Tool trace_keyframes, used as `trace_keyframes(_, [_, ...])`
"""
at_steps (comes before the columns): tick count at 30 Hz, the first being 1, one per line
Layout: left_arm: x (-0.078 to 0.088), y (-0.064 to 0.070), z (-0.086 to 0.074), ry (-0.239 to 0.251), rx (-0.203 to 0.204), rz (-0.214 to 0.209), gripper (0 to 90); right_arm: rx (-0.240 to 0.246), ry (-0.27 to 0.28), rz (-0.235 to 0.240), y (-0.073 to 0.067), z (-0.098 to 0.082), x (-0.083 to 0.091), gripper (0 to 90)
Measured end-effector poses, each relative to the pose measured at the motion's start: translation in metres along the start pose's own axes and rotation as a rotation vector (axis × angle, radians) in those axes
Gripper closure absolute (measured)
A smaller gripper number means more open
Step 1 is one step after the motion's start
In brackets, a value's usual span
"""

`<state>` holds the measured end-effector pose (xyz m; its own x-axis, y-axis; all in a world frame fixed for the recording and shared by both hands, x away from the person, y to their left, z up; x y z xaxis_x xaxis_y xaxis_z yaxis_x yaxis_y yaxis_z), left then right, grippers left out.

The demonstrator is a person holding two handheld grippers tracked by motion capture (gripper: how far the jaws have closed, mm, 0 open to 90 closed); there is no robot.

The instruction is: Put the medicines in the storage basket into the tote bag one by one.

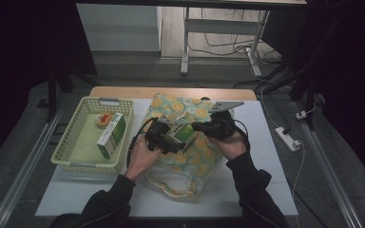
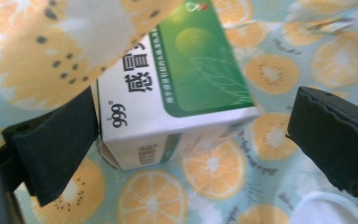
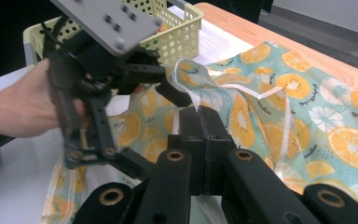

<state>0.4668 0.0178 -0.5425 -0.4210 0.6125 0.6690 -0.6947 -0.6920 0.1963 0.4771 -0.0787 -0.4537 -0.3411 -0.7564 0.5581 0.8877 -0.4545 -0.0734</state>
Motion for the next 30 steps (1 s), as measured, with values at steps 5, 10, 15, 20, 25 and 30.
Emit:
trace_keyframes(5, [0.013,0.006,-0.002,0.015,-0.012,-0.022,0.0,0.001,0.0,0.001,0.0,0.0,0.0,90.0])
trace_keyframes(10, [0.027,0.01,-0.004,0.034,-0.021,-0.042,0.0,0.002,0.0,0.002,-0.001,0.0,0.0,90.0])
trace_keyframes(15, [0.039,0.011,-0.008,0.043,-0.029,-0.066,0.0,0.003,0.0,0.001,-0.001,0.0,0.0,90.0])
trace_keyframes(20, [0.052,0.009,-0.013,0.07,-0.017,-0.074,0.0,0.002,-0.001,-0.001,0.0,0.0,0.001,90.0])
trace_keyframes(25, [0.065,0.006,-0.02,0.073,0.007,-0.077,0.0,0.002,-0.001,0.0,0.0,0.0,0.001,90.0])
trace_keyframes(30, [0.077,0.001,-0.026,0.075,0.017,-0.068,0.0,0.002,-0.003,0.002,0.0,-0.001,0.0,90.0])
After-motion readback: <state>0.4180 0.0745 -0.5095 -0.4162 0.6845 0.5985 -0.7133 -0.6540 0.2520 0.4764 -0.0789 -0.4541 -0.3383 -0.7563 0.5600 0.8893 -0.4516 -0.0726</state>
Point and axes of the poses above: each handheld gripper's, and its own axes: x roughly backward along the jaws, z roughly out of its top, y roughly to its right, the point moved 10 cm from there along -x, roughly forward along the jaws, and after that the axes turned 1 degree about x, right-handed, at the moved point
